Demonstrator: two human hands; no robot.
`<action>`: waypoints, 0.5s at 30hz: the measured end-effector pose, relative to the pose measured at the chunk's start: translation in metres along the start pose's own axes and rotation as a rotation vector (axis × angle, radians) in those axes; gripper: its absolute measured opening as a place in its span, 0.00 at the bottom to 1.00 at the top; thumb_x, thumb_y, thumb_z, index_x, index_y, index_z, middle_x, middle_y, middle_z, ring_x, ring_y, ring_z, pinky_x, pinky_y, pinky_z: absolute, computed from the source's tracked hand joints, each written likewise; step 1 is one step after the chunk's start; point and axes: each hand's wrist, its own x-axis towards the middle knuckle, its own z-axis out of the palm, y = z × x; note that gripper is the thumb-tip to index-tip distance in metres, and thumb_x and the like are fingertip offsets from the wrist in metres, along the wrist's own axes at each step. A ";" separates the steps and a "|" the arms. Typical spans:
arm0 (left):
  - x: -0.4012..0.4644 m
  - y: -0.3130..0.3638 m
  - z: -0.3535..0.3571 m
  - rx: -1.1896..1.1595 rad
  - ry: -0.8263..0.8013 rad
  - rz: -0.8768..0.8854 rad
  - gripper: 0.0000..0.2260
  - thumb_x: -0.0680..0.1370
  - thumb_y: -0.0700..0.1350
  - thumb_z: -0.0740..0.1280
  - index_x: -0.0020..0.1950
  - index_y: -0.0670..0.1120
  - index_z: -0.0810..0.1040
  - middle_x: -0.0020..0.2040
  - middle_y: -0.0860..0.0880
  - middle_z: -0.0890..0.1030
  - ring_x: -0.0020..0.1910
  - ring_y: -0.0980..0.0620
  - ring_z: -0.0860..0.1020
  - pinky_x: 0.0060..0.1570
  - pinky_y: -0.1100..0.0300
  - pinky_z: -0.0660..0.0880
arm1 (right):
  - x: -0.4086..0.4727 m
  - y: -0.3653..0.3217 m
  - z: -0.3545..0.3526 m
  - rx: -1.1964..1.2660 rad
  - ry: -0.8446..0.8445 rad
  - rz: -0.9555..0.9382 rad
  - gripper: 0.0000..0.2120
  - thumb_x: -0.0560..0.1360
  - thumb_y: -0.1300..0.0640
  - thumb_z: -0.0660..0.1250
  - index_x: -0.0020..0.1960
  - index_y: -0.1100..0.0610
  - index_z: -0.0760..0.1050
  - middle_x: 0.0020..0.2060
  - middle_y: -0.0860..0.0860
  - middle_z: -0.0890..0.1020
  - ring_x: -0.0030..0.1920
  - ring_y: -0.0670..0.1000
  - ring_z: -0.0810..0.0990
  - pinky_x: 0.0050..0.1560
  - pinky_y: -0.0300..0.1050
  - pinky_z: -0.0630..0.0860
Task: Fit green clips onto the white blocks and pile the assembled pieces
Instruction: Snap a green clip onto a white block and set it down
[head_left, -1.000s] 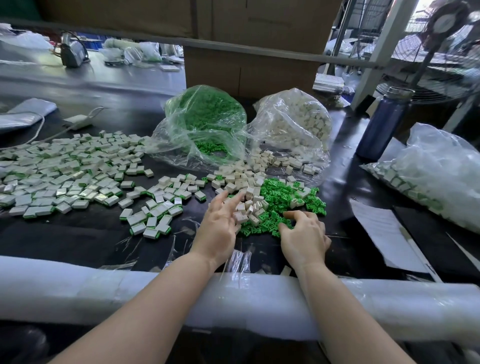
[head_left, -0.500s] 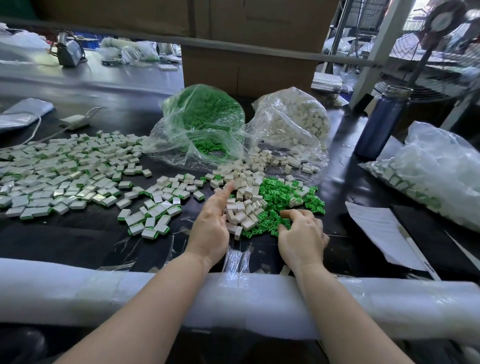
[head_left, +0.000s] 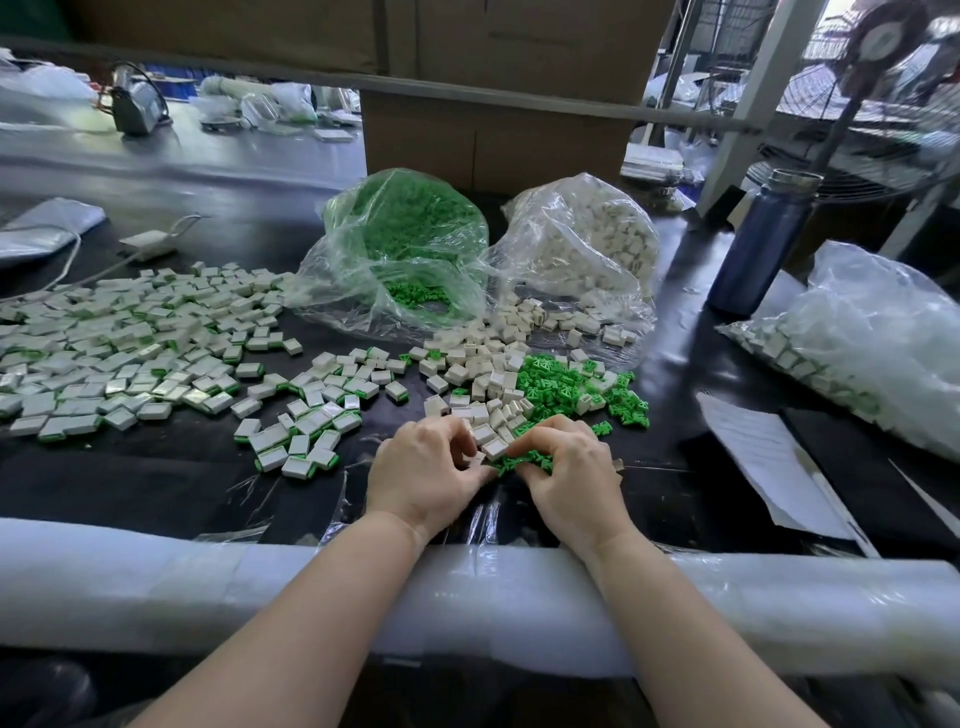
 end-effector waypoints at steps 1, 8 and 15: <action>0.000 0.000 0.000 -0.008 -0.006 -0.007 0.05 0.69 0.50 0.72 0.40 0.51 0.77 0.39 0.54 0.80 0.45 0.50 0.78 0.49 0.53 0.75 | 0.000 -0.001 0.000 0.003 -0.009 -0.020 0.06 0.71 0.60 0.71 0.45 0.51 0.82 0.43 0.43 0.75 0.52 0.48 0.73 0.57 0.44 0.63; 0.003 -0.005 0.002 -0.063 0.000 0.002 0.05 0.71 0.48 0.72 0.45 0.48 0.81 0.44 0.50 0.82 0.46 0.50 0.78 0.51 0.54 0.75 | 0.000 -0.002 0.003 -0.103 -0.046 -0.084 0.10 0.71 0.47 0.70 0.51 0.47 0.81 0.47 0.44 0.77 0.54 0.46 0.71 0.51 0.41 0.56; 0.003 -0.005 0.003 -0.079 0.006 0.018 0.02 0.73 0.46 0.70 0.43 0.49 0.78 0.43 0.50 0.81 0.45 0.50 0.77 0.50 0.55 0.75 | 0.001 -0.001 0.007 -0.142 -0.013 -0.104 0.09 0.74 0.47 0.67 0.51 0.48 0.81 0.47 0.44 0.77 0.54 0.47 0.71 0.53 0.43 0.58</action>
